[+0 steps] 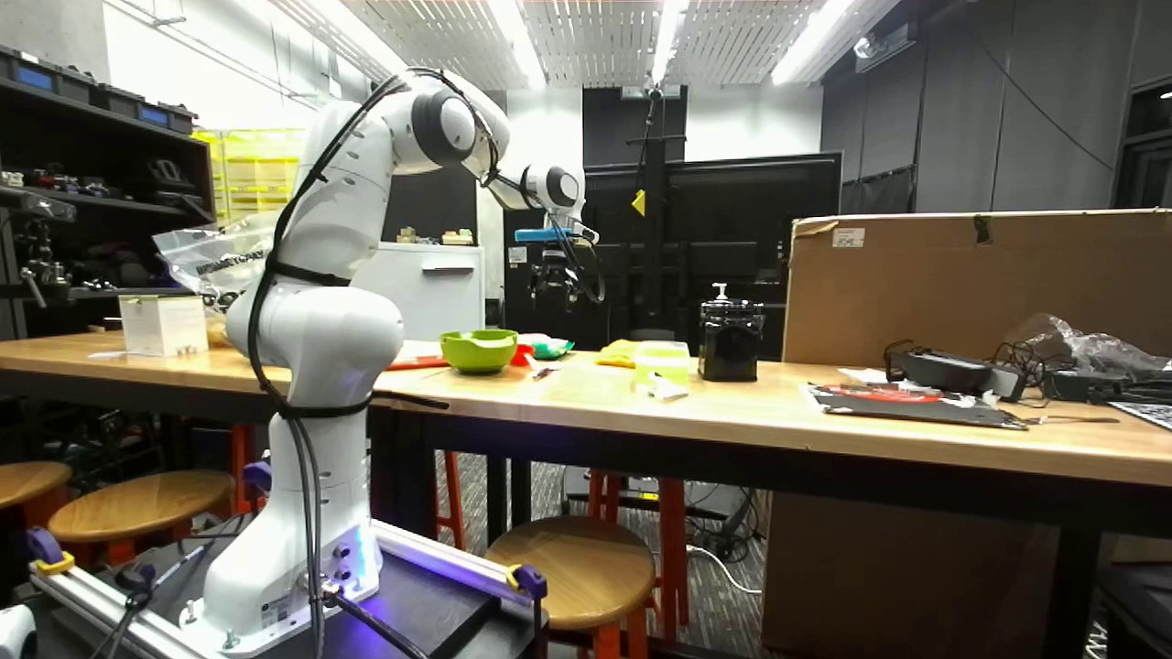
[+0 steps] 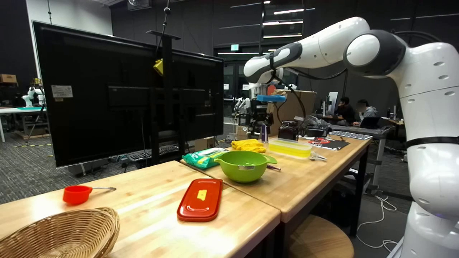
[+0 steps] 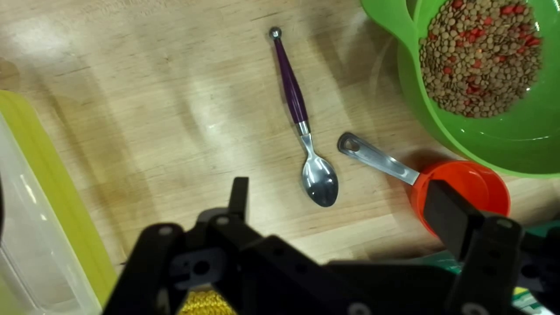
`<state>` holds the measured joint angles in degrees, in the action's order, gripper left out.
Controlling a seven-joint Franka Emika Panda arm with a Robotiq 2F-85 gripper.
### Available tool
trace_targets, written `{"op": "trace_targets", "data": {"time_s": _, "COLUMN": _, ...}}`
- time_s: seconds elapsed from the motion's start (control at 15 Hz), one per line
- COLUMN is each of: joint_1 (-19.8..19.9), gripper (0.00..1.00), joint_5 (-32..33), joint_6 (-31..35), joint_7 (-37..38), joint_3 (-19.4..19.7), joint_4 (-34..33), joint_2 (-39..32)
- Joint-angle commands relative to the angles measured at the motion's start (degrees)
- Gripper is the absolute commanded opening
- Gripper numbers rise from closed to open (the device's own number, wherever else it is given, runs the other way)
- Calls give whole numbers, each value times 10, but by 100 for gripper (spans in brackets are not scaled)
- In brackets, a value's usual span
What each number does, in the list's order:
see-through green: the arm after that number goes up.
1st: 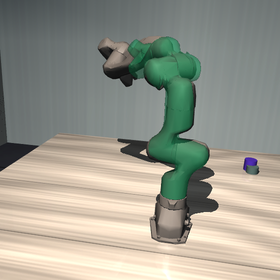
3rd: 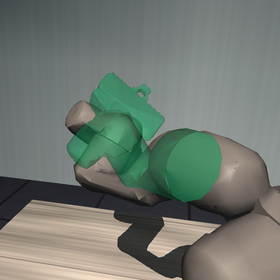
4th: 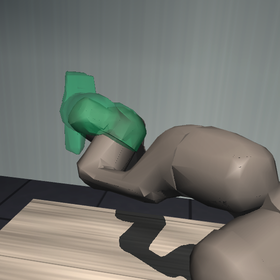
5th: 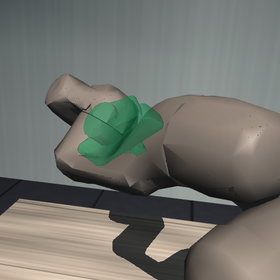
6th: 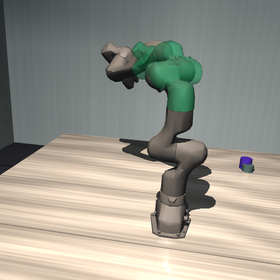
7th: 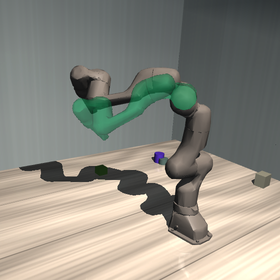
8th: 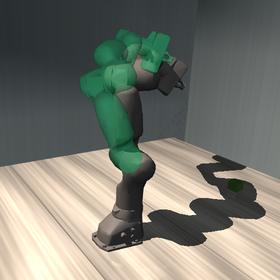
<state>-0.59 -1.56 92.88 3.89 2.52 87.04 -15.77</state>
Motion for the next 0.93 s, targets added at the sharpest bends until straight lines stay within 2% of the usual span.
{"op": "trace_targets", "data": {"time_s": 0.0, "joint_1": 9, "gripper": 100, "joint_5": -3, "joint_6": -2, "joint_7": -3, "joint_3": -4, "joint_4": -7, "joint_2": -6}}
{"op": "trace_targets", "data": {"time_s": 0.47, "joint_1": 34, "gripper": 100, "joint_5": -4, "joint_6": -23, "joint_7": -34, "joint_3": 3, "joint_4": -45, "joint_2": -34}}
{"op": "trace_targets", "data": {"time_s": 0.53, "joint_1": 27, "gripper": 100, "joint_5": 1, "joint_6": -6, "joint_7": -19, "joint_3": 0, "joint_4": -19, "joint_2": -22}}
{"op": "trace_targets", "data": {"time_s": 0.87, "joint_1": 35, "gripper": 100, "joint_5": 1, "joint_6": -11, "joint_7": -27, "joint_3": 1, "joint_4": -33, "joint_2": -32}}
